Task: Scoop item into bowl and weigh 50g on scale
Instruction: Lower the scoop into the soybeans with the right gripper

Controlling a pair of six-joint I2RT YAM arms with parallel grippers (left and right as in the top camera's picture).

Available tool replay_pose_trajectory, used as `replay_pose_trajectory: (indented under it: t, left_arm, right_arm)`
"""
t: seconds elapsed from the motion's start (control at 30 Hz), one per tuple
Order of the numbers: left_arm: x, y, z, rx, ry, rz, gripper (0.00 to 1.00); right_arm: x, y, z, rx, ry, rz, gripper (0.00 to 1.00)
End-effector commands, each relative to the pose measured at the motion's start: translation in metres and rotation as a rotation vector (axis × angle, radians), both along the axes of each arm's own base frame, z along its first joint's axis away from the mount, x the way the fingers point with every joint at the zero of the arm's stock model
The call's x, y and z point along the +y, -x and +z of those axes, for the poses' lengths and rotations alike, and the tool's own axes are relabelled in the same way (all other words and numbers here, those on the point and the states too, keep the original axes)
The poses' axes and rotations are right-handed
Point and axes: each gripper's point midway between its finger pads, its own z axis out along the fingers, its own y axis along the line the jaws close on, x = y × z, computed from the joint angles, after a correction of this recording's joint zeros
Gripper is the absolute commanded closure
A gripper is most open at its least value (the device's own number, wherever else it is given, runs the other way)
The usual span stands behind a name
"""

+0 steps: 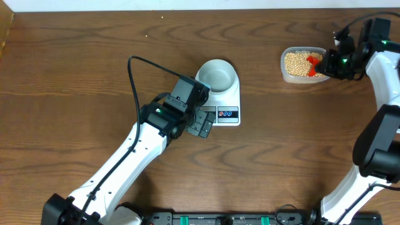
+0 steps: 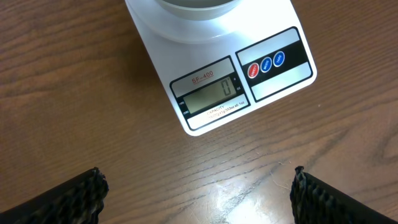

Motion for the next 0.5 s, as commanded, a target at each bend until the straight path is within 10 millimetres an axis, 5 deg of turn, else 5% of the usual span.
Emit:
replay_pose_trajectory:
  t: [0.0, 0.47]
  left_arm:
    - [0.002, 0.001, -0.005, 0.015, -0.009, 0.008, 0.04]
    - [0.002, 0.001, -0.005, 0.015, -0.009, 0.008, 0.04]
  right_arm:
    - [0.005, 0.0, 0.002, 0.003, -0.117, -0.015, 0.99]
    - [0.031, -0.004, -0.026, 0.049, -0.261, 0.027, 0.99]
